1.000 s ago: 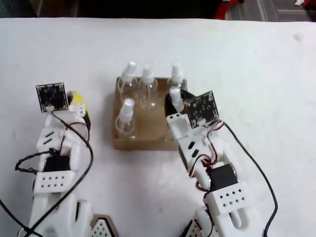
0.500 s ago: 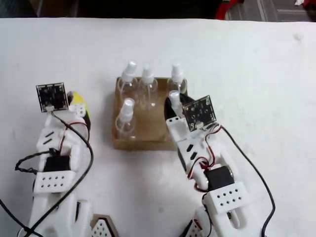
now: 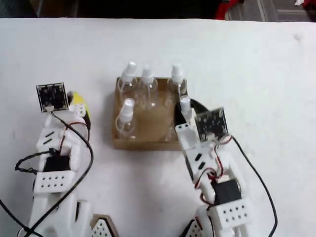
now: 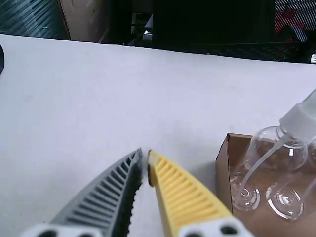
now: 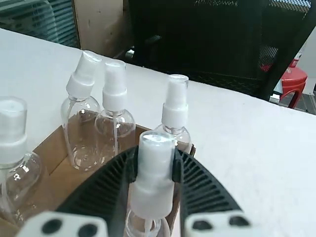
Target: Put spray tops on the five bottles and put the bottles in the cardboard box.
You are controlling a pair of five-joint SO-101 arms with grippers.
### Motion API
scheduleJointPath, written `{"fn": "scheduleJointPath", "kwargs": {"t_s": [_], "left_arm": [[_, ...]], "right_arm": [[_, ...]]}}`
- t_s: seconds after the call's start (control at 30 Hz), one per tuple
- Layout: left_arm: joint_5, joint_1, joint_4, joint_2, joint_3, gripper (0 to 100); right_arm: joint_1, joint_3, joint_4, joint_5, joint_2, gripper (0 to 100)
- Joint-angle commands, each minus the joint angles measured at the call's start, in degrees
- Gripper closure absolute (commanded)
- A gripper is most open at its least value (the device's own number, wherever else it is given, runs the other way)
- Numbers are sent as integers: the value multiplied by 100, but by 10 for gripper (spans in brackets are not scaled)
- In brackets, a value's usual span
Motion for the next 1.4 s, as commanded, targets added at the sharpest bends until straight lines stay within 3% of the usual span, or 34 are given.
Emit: {"fn": "scheduleJointPath", "kwargs": {"t_s": [0.0,0.53,0.77,1.17,1.37], "left_arm": [[79,57,-167,-180,-26,976],[79,57,-167,-180,-35,976],[79,57,-167,-180,-35,976],[79,57,-176,-180,-44,976],[79,57,-176,-180,-44,976]], "right_arm": [[-92,484,-242,18,-866,981],[-189,1090,-514,18,-1182,979],[-198,1090,-497,9,-1182,847],[-207,914,-444,9,-1191,866],[-207,246,101,9,-1191,867]]}}
